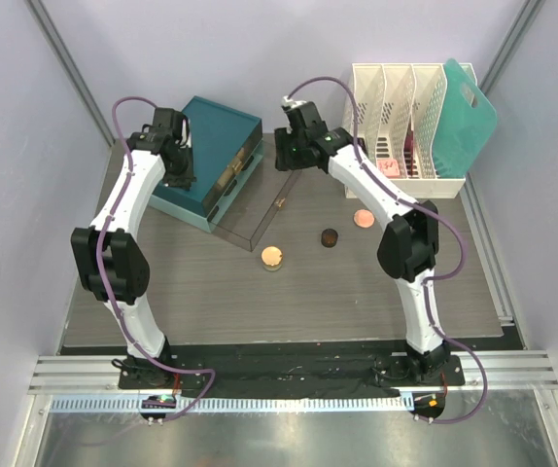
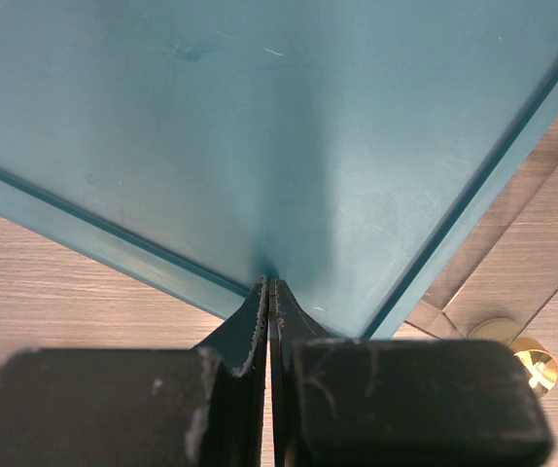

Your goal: Organize the makeup

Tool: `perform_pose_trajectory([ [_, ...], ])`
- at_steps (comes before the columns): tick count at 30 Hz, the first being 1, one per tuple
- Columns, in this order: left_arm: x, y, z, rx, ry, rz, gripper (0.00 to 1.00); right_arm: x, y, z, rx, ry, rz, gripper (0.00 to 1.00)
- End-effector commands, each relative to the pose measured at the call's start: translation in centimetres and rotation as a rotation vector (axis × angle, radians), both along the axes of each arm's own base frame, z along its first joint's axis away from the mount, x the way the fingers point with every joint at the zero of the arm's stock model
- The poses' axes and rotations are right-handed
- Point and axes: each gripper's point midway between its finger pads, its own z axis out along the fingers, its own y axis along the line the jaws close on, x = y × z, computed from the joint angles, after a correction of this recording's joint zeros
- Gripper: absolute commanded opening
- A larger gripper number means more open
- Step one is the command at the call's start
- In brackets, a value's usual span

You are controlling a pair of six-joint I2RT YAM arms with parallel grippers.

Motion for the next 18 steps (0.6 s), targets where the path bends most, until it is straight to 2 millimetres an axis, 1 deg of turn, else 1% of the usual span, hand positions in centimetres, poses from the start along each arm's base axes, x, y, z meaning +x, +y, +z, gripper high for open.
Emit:
perform_pose_trajectory([
  [1,-1.8,0.2,-1.8,0.015,0.114,-0.005,0.00,-0.6,5.6,-0.2,0.069,0.014,0.158,0.01],
  [2,-1.8,0.3,-1.9,0.018,0.116,-0.004,0.00,-1.1,6.0,-0.9,0.061,0.039,0.170,0.01],
  [3,-1.8,0.3,-1.9,0.019,0.117,-0.005,0.00,-1.7,7.2,-2.3,0.052,0.063,0.197,0.01],
  [6,-1.9,0.3,-1.9,0.020,0.118,-0.003,0.00,-3.2,9.6,-3.4,0.065,0.092,0.261,0.05],
  [7,-1.9,0.3,-2.0,0.021,0.118,-0.002,0.00,-3.6,10.1,-4.5,0.063,0.115,0.278,0.06],
  [8,-2.0,0.4,-2.1,0.023,0.122,-0.001,0.00,-3.9,10.5,-4.9,0.066,0.127,0.284,0.07],
  [10,-2.0,0.4,-2.0,0.024,0.121,-0.003,0.00,-4.6,11.2,-6.1,0.063,0.153,0.299,0.09],
  [13,-2.0,0.4,-2.1,0.025,0.122,-0.001,0.00,-5.1,11.4,-7.3,0.065,0.189,0.298,0.12],
  [15,-2.1,0.4,-2.0,0.024,0.121,-0.003,0.00,-5.4,11.5,-7.7,0.066,0.205,0.298,0.18],
  [16,-2.1,0.4,-2.1,0.023,0.122,-0.003,0.00,-5.4,11.5,-7.8,0.066,0.209,0.303,0.23],
  [17,-2.1,0.3,-2.0,0.025,0.121,-0.006,0.00,-5.4,11.4,-7.9,0.065,0.211,0.302,0.25],
  [18,-2.1,0.3,-2.1,0.021,0.122,-0.006,0.00,-5.5,11.5,-7.8,0.067,0.212,0.300,0.32],
])
